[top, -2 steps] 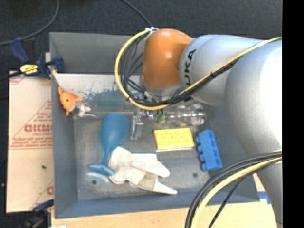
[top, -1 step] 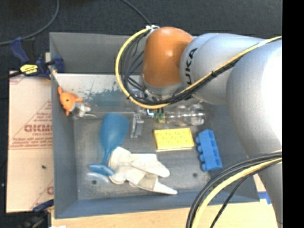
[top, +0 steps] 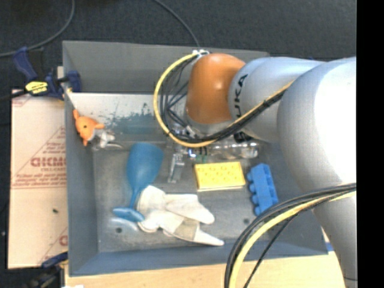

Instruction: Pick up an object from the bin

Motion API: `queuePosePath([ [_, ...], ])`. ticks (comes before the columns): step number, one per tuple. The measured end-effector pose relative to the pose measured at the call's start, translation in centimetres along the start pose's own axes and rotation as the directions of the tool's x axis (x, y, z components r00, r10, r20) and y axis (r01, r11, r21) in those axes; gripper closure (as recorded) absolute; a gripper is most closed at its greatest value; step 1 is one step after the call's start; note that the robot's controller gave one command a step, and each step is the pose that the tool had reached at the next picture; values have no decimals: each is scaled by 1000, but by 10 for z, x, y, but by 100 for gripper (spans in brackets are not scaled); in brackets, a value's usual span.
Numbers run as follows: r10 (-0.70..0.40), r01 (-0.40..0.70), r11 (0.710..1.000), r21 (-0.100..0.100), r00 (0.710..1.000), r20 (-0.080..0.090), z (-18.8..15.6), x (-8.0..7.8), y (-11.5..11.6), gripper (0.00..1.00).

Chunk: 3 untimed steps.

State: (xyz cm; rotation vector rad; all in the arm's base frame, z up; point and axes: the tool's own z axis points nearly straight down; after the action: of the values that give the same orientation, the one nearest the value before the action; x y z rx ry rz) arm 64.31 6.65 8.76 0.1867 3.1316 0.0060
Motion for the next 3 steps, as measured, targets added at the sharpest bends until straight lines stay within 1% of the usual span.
queuePosePath([
  [1, 19, -19, 1000, 1, 1000, -5, 11, 0, -7, 0],
  [2, -219, 219, 976, 1, 976, 2, 16, 2, -42, 0],
  [3, -41, 41, 999, 0, 999, -6, 17, 5, -60, 0],
])
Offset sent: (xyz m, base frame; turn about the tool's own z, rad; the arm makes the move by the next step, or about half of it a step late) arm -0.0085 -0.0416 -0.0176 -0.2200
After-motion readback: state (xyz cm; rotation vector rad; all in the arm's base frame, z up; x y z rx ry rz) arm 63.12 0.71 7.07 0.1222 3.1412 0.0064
